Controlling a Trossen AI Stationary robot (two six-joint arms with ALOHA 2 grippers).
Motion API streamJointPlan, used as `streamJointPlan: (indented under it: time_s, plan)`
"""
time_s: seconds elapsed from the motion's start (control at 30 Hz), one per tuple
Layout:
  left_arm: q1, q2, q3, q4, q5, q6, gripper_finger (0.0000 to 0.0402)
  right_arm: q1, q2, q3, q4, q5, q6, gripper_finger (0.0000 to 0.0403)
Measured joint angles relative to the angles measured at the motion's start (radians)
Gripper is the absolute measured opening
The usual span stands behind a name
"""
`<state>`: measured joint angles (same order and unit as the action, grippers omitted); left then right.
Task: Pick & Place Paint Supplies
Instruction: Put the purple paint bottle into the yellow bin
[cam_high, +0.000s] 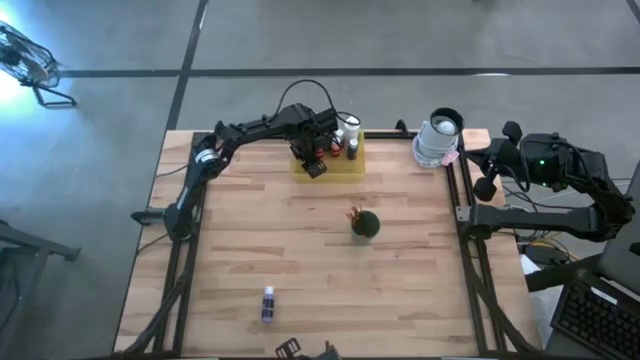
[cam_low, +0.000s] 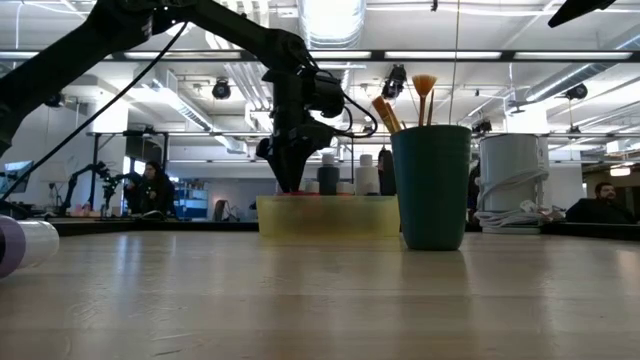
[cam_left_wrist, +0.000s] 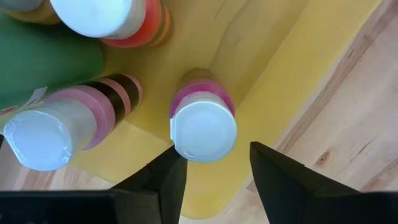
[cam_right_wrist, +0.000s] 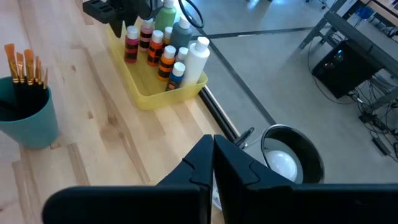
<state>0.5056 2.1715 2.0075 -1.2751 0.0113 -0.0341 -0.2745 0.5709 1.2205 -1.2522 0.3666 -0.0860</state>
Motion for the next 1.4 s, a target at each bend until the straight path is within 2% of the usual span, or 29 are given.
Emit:
streamJointPlan:
  time_s: [0.47,0.67,0.83,0.97,1.17,1.4]
  plan:
    - [0.0,0.0,0.0,-0.015,-0.015,0.03,0.0182,0.0,0.0,0.0,0.0,0.0,0.0,0.0008]
    - [0.006,-0.013,0.004,-0.053,-0.054,0.038,0.0216,0.0,0.0,0.0,0.0,0.0,0.0,0.0008]
    - [0.006,-0.014,0.036,-0.189,-0.077,0.036,0.0249,0.0,0.0,0.0,0.0,0.0,0.0,0.0008]
    - [0.006,-0.021,0.075,-0.303,-0.078,0.025,0.0253,0.0,0.0,0.0,0.0,0.0,0.0,0.0008]
    - [0.001,-0.143,0.077,-0.296,0.025,-0.075,0.0245,0.0,0.0,0.0,0.0,0.0,0.0,0.0008]
    - [-0.027,-0.342,0.066,-0.297,0.078,-0.232,0.0235,0.0,0.0,0.0,0.0,0.0,0.0,0.0008]
